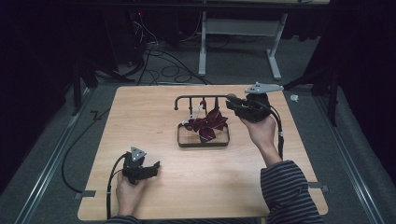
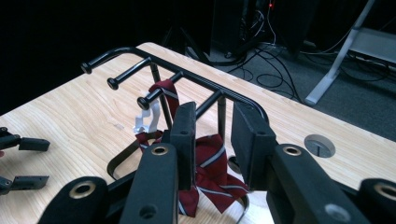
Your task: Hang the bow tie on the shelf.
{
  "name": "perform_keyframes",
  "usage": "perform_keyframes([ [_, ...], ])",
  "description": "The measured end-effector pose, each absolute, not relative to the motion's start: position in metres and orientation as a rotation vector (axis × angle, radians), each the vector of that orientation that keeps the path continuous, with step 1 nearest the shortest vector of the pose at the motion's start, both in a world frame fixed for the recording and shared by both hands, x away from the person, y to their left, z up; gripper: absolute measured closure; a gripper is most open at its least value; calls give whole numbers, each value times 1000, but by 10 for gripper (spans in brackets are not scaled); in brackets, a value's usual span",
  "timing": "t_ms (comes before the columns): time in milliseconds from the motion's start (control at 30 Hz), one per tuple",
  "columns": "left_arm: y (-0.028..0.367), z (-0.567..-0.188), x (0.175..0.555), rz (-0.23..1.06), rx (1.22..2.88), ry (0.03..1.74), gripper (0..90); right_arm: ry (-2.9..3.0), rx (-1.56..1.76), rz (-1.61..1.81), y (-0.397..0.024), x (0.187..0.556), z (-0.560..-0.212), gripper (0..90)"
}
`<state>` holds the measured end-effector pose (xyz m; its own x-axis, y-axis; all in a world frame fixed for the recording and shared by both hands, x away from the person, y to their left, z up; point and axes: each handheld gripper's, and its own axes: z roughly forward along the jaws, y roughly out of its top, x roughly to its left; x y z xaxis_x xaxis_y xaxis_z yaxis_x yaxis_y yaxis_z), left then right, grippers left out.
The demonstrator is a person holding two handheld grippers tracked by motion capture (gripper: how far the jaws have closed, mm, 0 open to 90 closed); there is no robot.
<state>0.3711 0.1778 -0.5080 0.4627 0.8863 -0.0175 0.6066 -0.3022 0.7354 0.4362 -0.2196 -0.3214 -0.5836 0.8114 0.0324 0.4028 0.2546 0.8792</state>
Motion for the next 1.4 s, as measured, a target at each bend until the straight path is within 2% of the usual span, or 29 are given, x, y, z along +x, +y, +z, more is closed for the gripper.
perform_keyframes([
  [1400, 178, -508, 371, 522, 2026, 1239, 207, 2013, 1212, 1325, -282, 406, -328, 711],
])
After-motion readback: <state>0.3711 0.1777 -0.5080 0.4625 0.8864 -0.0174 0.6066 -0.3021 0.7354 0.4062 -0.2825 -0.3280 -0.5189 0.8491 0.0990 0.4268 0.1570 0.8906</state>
